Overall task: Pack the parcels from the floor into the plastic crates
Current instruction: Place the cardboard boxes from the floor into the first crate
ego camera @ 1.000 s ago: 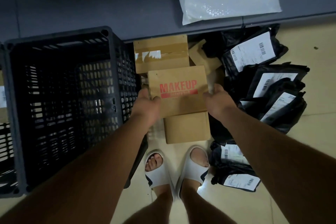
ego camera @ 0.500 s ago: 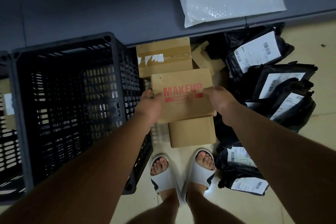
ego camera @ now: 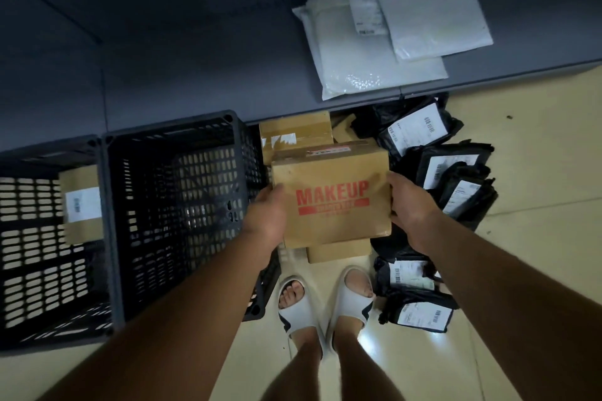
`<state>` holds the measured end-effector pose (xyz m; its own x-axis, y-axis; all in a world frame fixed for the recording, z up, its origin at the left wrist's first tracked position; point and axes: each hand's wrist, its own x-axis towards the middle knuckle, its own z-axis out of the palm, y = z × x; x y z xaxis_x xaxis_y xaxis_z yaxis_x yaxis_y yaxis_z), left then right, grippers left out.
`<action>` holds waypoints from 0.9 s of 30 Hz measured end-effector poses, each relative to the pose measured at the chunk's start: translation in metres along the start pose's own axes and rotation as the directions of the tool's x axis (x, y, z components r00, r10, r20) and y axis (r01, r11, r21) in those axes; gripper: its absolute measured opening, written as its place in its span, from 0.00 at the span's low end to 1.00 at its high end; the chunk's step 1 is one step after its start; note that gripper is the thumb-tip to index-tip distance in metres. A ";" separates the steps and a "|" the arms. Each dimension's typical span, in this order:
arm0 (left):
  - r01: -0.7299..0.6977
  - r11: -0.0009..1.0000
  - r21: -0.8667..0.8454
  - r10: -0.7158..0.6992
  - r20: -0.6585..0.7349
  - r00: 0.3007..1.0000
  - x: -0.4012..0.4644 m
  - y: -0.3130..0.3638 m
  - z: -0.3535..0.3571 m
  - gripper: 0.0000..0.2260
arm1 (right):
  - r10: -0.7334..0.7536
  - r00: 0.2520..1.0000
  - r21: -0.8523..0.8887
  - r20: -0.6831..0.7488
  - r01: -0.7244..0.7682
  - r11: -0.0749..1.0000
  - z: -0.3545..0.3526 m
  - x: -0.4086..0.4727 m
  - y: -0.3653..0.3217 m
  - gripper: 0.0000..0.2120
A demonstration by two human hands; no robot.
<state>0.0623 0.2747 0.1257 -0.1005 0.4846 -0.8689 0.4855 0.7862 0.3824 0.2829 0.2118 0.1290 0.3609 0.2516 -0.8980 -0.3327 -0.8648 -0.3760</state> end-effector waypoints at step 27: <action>0.016 0.870 -0.493 -0.004 0.026 1.000 -0.231 -0.032 -0.047 0.14 | -0.098 0.991 0.015 0.090 0.097 0.995 -0.083 -0.209 -0.010 0.14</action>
<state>0.0292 0.1562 0.3288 -0.0801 0.4713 -0.8783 -0.0074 0.8809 0.4733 0.2826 0.1315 0.3394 0.3124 0.3733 -0.8735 -0.3095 -0.8294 -0.4651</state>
